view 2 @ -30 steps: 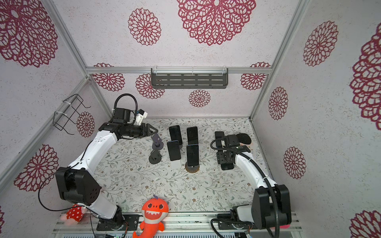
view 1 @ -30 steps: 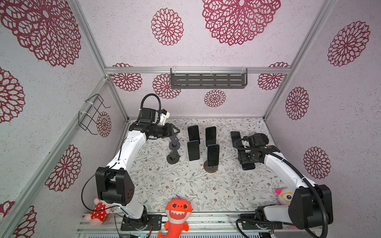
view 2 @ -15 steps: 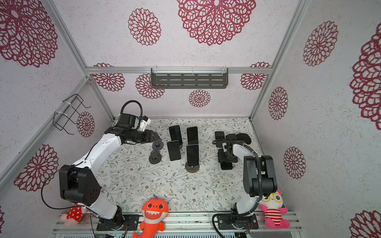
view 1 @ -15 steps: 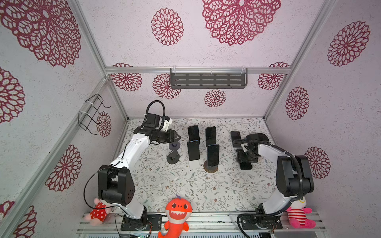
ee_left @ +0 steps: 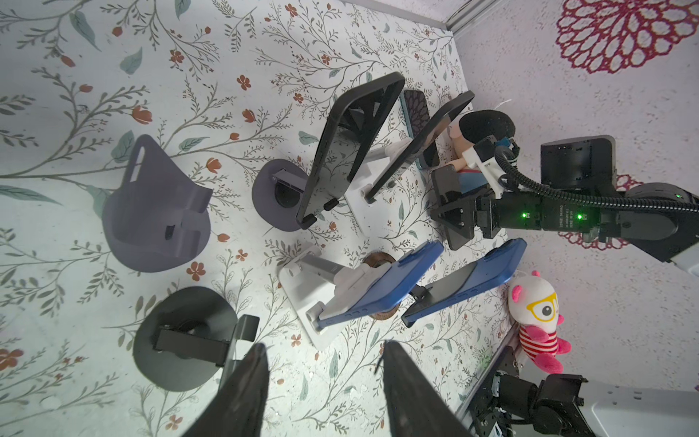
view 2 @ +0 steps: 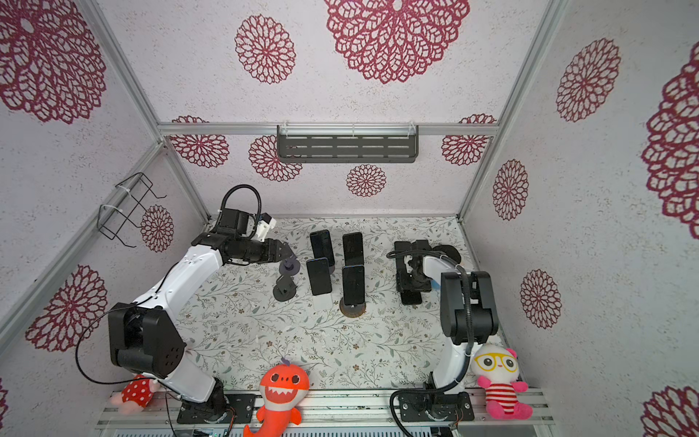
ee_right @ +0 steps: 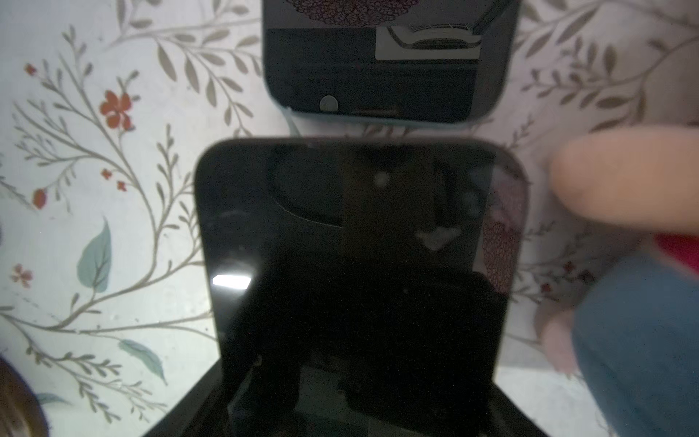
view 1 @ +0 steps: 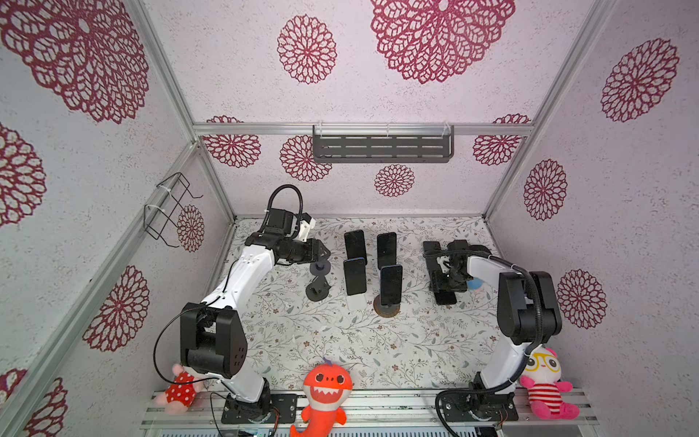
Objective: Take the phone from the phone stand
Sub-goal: 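Carry the black phone with the right gripper toward the first flat phone, then lower the black phone flat beside the first phone with the right gripper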
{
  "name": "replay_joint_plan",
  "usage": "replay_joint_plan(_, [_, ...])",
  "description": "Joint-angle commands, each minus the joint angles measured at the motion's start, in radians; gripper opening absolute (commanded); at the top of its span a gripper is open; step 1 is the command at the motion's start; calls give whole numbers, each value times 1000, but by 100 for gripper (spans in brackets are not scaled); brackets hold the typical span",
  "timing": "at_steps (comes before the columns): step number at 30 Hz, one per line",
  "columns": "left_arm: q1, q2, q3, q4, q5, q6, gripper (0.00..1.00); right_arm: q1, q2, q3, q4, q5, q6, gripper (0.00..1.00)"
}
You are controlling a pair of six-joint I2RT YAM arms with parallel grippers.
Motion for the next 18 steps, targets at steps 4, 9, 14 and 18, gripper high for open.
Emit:
replay_joint_plan(4, [-2,3,19,-7,-9,25,53,-6,15,18,6,-20,-9,33])
replay_joint_plan(9, [-2,2,23,-17,-12,29,53,-6,16,12,15,-26,-4,41])
replay_joint_plan(14, [-2,-2,25,-20,-13,31,54,-6,22,4,15,-23,-7,49])
replay_joint_plan(18, [-2,0,25,-22,-13,34,54,-6,26,-4,18,-24,-6,51])
